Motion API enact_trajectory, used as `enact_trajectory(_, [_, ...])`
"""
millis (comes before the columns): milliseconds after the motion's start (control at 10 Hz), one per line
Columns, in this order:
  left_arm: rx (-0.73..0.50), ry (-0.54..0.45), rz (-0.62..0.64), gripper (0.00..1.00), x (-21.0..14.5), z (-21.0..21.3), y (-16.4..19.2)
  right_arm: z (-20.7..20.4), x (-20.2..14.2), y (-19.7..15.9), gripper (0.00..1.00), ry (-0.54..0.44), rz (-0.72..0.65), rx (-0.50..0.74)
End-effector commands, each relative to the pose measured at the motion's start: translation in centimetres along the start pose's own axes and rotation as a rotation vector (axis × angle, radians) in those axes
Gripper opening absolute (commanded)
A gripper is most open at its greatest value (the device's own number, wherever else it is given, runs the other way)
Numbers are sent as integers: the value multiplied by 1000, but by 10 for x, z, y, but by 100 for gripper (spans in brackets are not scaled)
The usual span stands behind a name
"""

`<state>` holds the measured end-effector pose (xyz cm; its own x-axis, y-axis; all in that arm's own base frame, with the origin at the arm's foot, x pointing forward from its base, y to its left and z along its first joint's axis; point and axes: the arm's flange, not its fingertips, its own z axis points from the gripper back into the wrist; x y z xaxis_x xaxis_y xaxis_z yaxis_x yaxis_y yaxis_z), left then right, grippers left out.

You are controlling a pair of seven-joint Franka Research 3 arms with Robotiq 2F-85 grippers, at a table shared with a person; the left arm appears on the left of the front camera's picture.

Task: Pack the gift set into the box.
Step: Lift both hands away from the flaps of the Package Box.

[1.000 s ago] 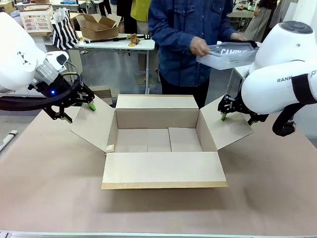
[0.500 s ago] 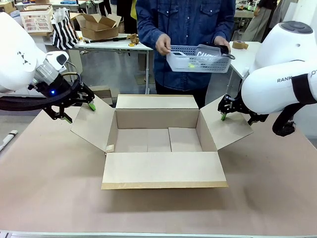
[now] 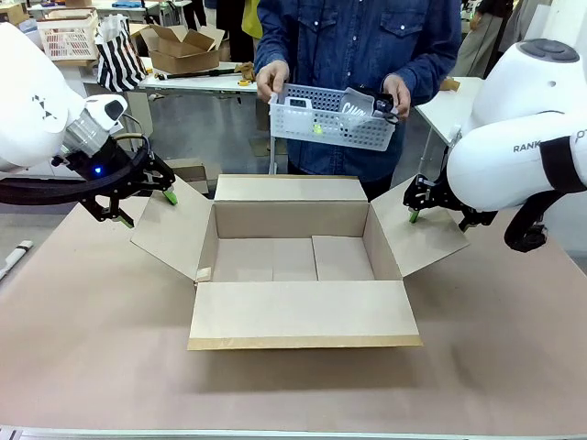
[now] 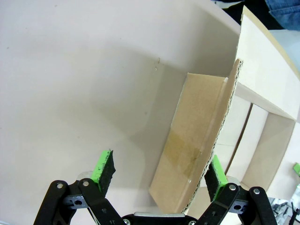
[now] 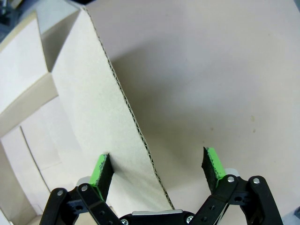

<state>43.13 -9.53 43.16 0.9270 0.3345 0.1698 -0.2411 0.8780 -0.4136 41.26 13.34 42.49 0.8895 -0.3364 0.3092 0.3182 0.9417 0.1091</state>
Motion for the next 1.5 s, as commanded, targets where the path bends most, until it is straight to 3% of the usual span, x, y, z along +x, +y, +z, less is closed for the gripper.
enact_trajectory(0, [3, -3, -3, 100, 0, 1, 1, 4, 2, 3, 100, -8, -20, -18])
enact_trajectory(1400, [3, -3, -3, 100, 0, 1, 1, 4, 2, 3, 100, -8, -20, -18])
